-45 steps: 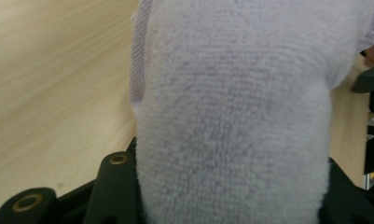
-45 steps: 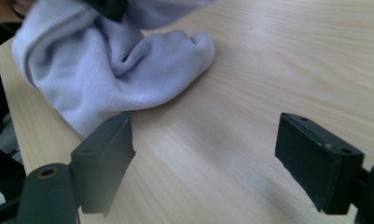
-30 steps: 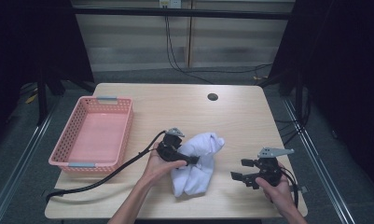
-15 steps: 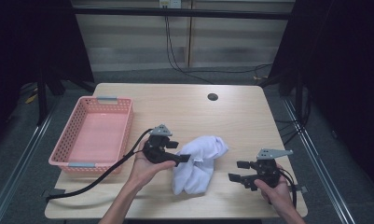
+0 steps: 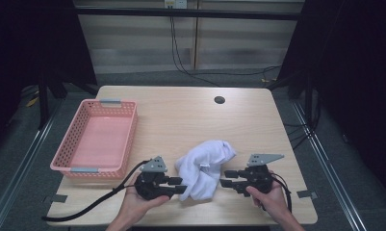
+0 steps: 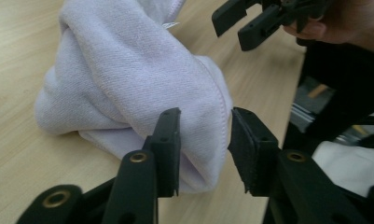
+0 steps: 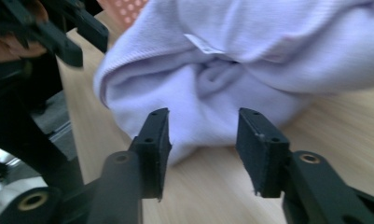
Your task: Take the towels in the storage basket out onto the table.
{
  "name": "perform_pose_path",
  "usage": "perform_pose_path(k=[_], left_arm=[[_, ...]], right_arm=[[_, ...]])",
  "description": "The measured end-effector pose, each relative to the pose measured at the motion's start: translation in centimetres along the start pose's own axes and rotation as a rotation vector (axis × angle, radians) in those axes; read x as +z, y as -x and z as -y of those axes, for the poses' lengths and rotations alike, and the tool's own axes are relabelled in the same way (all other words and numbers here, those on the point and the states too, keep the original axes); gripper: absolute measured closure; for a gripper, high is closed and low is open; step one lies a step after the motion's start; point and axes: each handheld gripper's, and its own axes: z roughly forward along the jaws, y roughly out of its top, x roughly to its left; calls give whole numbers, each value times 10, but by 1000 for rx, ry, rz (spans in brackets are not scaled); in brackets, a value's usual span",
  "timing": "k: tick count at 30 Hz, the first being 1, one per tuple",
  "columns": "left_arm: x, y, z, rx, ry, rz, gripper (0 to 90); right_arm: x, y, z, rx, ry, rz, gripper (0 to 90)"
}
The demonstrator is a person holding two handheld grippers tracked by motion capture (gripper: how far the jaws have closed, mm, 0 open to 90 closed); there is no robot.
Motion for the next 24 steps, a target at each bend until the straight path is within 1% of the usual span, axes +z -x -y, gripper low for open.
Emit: perform_pose_path(k=[1, 2, 3, 4, 5, 6, 7, 8, 9, 10, 11, 12, 13, 14, 16, 17, 18, 19, 21, 22, 24], left_arm=[[4, 0, 1, -8, 8, 9, 557], [7, 0, 2, -21, 18, 10, 526], [12, 1, 3, -9, 25, 2, 507], [15, 2, 3, 0, 22, 12, 492], [18, 2, 3, 4, 17, 9, 488], [23, 2, 2, -1, 13, 11, 496], [27, 0, 1, 1, 7, 20, 537], [29, -2, -1, 10, 2, 8, 602], [29, -5, -3, 2, 14, 16, 670], [29, -9, -5, -15, 26, 36, 709], [29, -13, -7, -6, 28, 14, 766], [29, -16, -8, -13, 26, 11, 803], [29, -20, -10, -19, 27, 28, 823], [28, -22, -12, -22, 46, 26, 837], [22, -26, -16, -46, 92, 48, 861], [19, -29, -18, -57, 114, 37, 869], [16, -31, -21, -65, 120, 20, 871], [12, -34, -24, -65, 127, 8, 873], [8, -36, -28, -68, 142, -2, 877], [5, -37, -29, -59, 142, -13, 878], [3, -40, -29, -90, 164, 5, 879]], right_arm=[[7, -2, -2, -10, -16, -4, 558], [13, -5, -3, -22, -28, -9, 560], [20, -7, -5, -28, -41, -20, 565], [29, -10, -9, -49, -57, -20, 564], [33, -12, -11, -63, -65, -15, 559], [37, -13, -13, -65, -64, -14, 557], [45, -13, -15, -56, -61, -26, 556], [51, -13, -16, -59, -76, -26, 571], [57, -14, -18, -82, -99, -4, 631], [59, -15, -18, -91, -105, 8, 663], [61, -14, -18, -78, -103, 11, 713], [62, -12, -18, -67, -101, 22, 762], [60, -10, -18, -62, -101, 29, 779], [58, -8, -18, -55, -95, 27, 806], [49, -5, -18, -41, -75, 52, 825], [46, -3, -18, -38, -70, 61, 831], [42, -1, -17, -30, -67, 71, 832], [38, 2, -17, -19, -63, 81, 832], [28, 7, -15, -19, -59, 96, 831], [23, 8, -14, -11, -54, 101, 832], [11, 12, -14, -5, -37, 121, 840]])
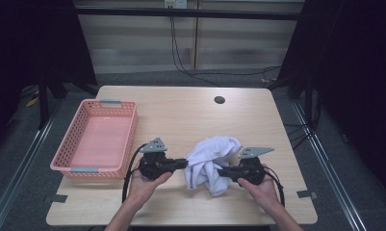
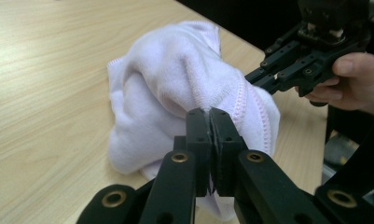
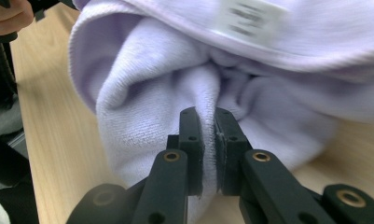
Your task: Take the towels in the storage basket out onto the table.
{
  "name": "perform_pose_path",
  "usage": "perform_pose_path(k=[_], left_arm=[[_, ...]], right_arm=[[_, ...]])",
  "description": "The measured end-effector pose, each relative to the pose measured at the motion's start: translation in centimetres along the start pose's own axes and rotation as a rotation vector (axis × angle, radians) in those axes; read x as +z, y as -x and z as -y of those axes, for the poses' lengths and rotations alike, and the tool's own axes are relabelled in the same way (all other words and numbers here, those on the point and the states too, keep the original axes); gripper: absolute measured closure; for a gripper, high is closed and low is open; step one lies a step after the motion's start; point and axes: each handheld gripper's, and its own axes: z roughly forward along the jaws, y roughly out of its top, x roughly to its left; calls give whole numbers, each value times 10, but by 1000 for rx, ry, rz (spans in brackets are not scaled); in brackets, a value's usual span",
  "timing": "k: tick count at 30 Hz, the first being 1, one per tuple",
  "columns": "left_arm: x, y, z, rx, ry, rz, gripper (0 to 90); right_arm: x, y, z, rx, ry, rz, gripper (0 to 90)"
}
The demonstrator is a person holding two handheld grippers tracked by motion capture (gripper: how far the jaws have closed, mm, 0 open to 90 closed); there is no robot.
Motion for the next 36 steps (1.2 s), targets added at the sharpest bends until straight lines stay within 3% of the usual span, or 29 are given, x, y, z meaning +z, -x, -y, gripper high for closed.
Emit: perform_pose_path(k=[3, 5, 6, 7, 9, 11, 12, 14, 17, 21, 25, 27, 30, 31, 34, 36], left_arm=[[1, -5, 4, 9, -26, -47, 881], [5, -9, 13, 41, -72, -109, 881], [8, -14, 18, 18, -80, -101, 882], [10, -21, 27, -42, -85, -72, 882], [10, -25, 29, -36, -108, -92, 881], [7, -28, 30, -69, -89, -51, 877], [7, -27, 30, -63, -87, -50, 870], [9, -25, 31, -62, -99, -40, 828], [12, -19, 28, -45, -94, -10, 703], [7, -12, 28, -14, -106, 0, 602], [6, -12, 29, -11, -116, -9, 521], [14, -13, 30, -8, -151, -2, 534], [25, -14, 30, -11, -172, 62, 749], [28, -13, 29, -6, -177, 60, 797], [35, -9, 22, 4, -170, 90, 839], [37, -5, 18, 4, -147, 118, 845]], right_arm=[[-13, 12, 6, 10, -9, 47, 848], [-13, 19, 11, -25, -60, 124, 849], [-11, 22, 15, -13, -78, 126, 849], [-9, 24, 16, -1, -84, 121, 849], [-4, 28, 17, 8, -106, 134, 845], [-2, 31, 18, 19, -106, 134, 787], [-2, 29, 18, 19, -114, 134, 723], [-7, 24, 17, 20, -72, 130, 583], [-20, 13, 11, 18, 3, 98, 502], [-28, -6, 1, 4, 45, 64, 468], [-19, -21, -7, -27, 46, 6, 474], [-12, -27, -13, -50, 50, -25, 498], [-4, -35, -21, -86, 68, -68, 568], [-2, -37, -24, -89, 68, -75, 593], [0, -42, -33, -106, 87, -86, 628], [3, -44, -35, -125, 60, -85, 617]])
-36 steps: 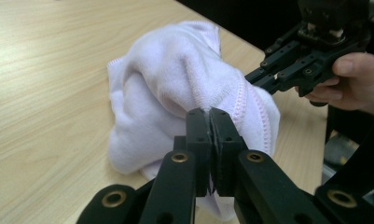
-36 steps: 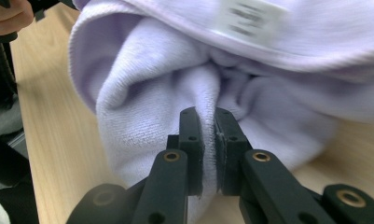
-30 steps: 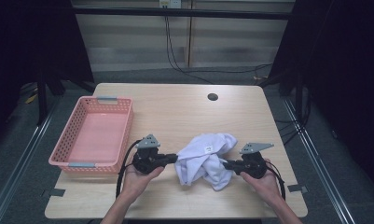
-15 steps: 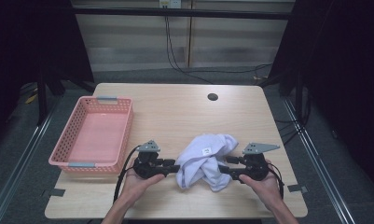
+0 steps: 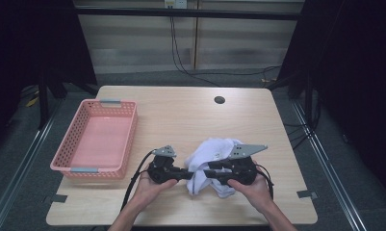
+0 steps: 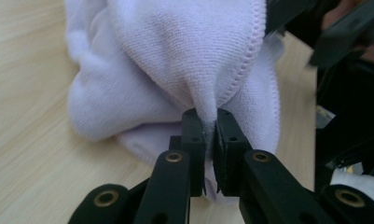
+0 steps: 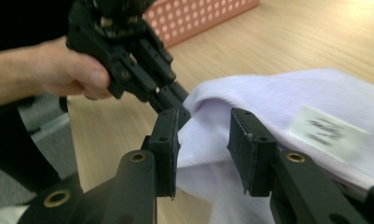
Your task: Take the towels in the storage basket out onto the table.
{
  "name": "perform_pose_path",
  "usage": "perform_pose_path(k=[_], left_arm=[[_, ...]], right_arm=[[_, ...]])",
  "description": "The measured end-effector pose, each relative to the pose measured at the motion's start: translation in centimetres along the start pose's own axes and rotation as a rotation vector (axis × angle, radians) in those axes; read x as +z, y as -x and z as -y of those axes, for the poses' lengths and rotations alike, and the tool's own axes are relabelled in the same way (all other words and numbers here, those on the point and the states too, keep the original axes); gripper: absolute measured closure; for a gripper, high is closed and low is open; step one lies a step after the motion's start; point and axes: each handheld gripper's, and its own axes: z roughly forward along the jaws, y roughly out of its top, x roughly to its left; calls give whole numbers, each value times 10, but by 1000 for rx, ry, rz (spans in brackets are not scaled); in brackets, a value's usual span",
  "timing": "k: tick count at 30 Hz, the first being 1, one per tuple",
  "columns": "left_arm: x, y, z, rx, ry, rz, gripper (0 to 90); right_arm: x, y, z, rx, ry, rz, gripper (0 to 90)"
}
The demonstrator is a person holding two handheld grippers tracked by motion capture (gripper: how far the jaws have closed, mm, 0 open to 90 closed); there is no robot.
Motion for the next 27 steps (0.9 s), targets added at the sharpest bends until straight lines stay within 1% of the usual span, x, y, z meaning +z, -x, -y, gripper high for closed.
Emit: perform_pose_path(k=[1, 3, 5, 6, 7, 8, 9, 10, 11, 12, 13, 14, 15, 17, 18, 20, 21, 22, 23, 25, 27], left_arm=[[2, 2, -2, 5, -3, 5, 846], [3, 5, -4, 22, -7, -20, 845], [0, 2, -6, 1, 25, -3, 845], [-1, 2, -6, -3, 32, -6, 846], [-2, 1, -6, -9, 30, -3, 846], [-2, 0, -6, -9, 31, 0, 846], [-1, 0, -6, -4, 32, 2, 846], [-1, 1, -7, -2, 34, 9, 846], [-1, 1, -7, 4, 35, 7, 848], [-2, 2, -8, 4, 42, 1, 852], [-5, 2, -8, 4, 55, -4, 857], [-9, 1, -9, 4, 70, -19, 863], [-14, 0, -9, -6, 94, -30, 866], [-22, -1, -10, -17, 121, -41, 868], [-25, -1, -10, -18, 130, -48, 869], [-35, -4, -10, -33, 162, -49, 869], [-40, -4, -10, -31, 175, -66, 869], [-42, -4, -10, -32, 181, -64, 870], [-48, -4, -10, -38, 200, -59, 870], [-57, -2, -11, -36, 221, -72, 870], [-68, 1, -9, -28, 250, -103, 871]], right_arm=[[3, 2, 2, 7, -12, -9, 596], [10, 9, 7, 13, -43, 12, 507], [17, 14, 13, 0, -70, 36, 404], [21, 17, 15, -3, -75, 31, 335], [25, 19, 17, -1, -86, 12, 294], [28, 19, 19, -5, -103, 7, 292], [32, 18, 22, -15, -117, 20, 303], [35, 16, 23, -23, -122, 45, 356], [39, 14, 25, -33, -130, 88, 438], [41, 14, 26, -28, -137, 94, 517], [40, 14, 26, -25, -131, 98, 581], [39, 16, 26, -9, -122, 98, 618], [35, 17, 25, -2, -111, 86, 674], [26, 20, 22, 14, -76, 75, 747], [19, 22, 20, 19, -58, 83, 773], [8, 25, 19, 28, -42, 101, 822], [1, 28, 19, 32, -34, 125, 836], [-7, 32, 19, 48, -22, 144, 839], [-10, 34, 19, 55, -15, 150, 842], [-26, 42, 19, 73, 16, 189, 846], [-41, 48, 17, 82, 41, 228, 846]])
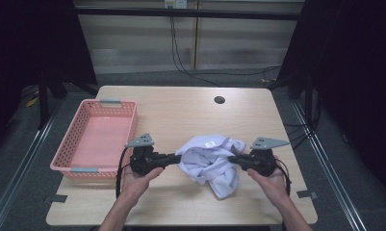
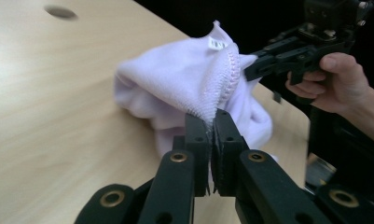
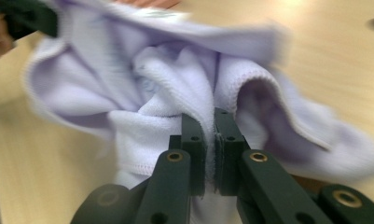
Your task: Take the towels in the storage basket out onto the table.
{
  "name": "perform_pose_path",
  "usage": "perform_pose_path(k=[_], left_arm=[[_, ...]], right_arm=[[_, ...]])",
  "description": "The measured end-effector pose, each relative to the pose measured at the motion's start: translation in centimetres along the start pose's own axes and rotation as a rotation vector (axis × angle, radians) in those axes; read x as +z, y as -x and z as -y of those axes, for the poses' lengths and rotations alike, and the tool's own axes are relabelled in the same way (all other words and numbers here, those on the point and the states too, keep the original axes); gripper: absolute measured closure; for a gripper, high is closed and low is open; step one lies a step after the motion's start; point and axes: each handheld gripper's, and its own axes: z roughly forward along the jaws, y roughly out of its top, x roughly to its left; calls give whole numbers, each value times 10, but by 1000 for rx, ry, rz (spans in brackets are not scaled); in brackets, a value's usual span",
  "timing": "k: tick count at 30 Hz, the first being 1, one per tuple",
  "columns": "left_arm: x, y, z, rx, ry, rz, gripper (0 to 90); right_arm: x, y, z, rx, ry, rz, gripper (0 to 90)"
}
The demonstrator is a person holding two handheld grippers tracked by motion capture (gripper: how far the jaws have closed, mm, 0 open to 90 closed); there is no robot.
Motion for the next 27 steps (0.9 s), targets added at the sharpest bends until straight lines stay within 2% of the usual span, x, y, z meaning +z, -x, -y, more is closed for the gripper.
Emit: perform_pose_path(k=[6, 7, 9, 10, 12, 14, 17, 19, 21, 22, 24, 25, 27], left_arm=[[-46, -7, -2, -33, 42, -82, 872], [-49, -7, 0, -34, 38, -94, 872], [-51, -10, 8, -30, 12, -141, 870], [-49, -14, 14, -39, -5, -136, 866], [-44, -20, 25, -63, -29, -134, 830], [-39, -24, 32, -79, -43, -132, 731], [-36, -24, 29, -79, -39, -121, 589], [-36, -21, 23, -62, -24, -126, 564], [-33, -20, 18, -60, -16, -110, 545], [-30, -19, 17, -52, -33, -104, 544], [-22, -16, 15, -32, -61, -106, 539], [-18, -14, 14, -26, -64, -86, 540], [-9, -10, 15, -22, -82, -43, 539]], right_arm=[[-45, 41, 1, 93, 88, 128, 852], [-54, 52, 4, 120, 103, 145, 852], [-59, 61, 11, 143, 98, 169, 851], [-59, 65, 16, 146, 80, 184, 850], [-55, 71, 28, 159, 47, 185, 842], [-51, 73, 35, 165, 25, 188, 818], [-50, 72, 36, 162, 17, 179, 742], [-50, 70, 34, 155, 22, 177, 657], [-51, 67, 32, 145, 19, 177, 581], [-52, 64, 31, 147, 22, 173, 565], [-52, 57, 26, 108, -22, 169, 519], [-54, 54, 23, 100, -33, 173, 505], [-60, 52, 20, 109, 2, 158, 504]])
